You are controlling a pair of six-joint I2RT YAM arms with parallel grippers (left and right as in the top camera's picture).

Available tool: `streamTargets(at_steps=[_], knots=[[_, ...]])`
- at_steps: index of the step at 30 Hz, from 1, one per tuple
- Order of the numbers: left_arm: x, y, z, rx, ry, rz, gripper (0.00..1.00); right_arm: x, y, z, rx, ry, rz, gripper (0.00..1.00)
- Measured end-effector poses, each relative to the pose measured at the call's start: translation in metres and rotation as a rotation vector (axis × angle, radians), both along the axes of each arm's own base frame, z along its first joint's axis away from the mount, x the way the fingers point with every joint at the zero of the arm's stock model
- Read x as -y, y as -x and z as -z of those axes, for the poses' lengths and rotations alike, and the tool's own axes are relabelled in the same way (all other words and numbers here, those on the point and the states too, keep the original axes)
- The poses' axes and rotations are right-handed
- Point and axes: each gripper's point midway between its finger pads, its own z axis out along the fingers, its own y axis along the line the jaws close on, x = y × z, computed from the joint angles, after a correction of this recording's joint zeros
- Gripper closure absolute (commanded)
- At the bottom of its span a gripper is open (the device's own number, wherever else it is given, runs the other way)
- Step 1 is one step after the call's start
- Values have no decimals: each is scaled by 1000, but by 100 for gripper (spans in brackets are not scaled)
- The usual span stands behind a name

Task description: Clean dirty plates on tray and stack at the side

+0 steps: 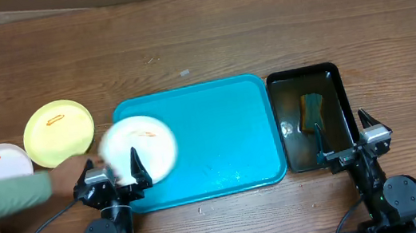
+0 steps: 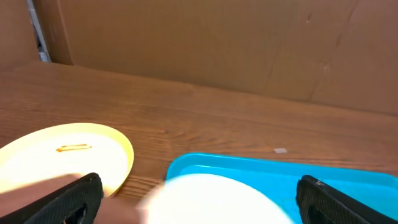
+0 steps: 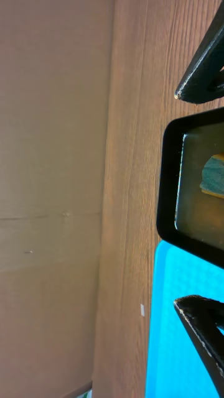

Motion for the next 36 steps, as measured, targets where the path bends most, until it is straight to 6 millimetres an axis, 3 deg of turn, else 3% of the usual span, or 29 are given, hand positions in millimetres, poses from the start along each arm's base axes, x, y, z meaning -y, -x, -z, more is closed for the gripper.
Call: streamTargets(at_steps=[36], knots=[[2, 0, 0, 0, 0, 11, 0, 0, 0, 0, -1, 0, 0, 0]])
